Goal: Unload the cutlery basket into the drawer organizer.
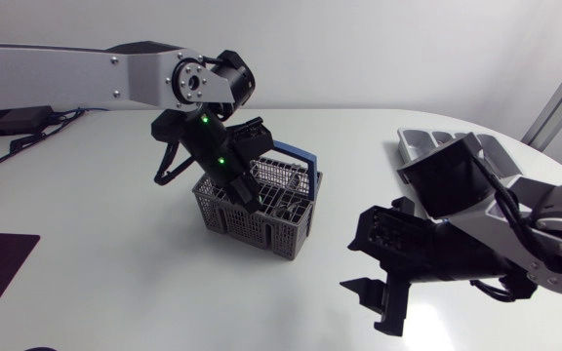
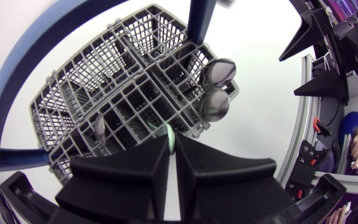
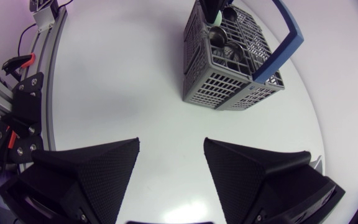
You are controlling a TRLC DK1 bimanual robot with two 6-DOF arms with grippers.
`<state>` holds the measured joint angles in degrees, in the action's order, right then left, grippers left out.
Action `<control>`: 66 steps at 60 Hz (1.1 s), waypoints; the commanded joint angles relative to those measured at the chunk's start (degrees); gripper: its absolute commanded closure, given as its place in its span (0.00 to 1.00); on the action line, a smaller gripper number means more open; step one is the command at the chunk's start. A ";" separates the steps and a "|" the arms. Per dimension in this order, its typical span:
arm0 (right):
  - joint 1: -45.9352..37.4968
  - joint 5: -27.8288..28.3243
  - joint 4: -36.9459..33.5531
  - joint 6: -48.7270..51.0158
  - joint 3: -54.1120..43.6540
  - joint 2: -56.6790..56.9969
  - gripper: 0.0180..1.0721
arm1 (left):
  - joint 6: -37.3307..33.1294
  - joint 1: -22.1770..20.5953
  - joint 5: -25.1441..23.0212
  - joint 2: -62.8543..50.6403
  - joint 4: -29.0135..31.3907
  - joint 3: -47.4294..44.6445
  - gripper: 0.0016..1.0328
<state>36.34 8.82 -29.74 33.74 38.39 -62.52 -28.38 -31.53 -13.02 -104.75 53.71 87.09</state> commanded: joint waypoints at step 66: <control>4.97 -2.84 1.00 -8.25 3.97 -2.34 0.28 | 9.13 7.27 -13.44 13.78 7.11 2.47 0.95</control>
<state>40.84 6.13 -28.45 26.94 41.01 -64.10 -20.71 -24.84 -25.28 -92.88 58.74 87.66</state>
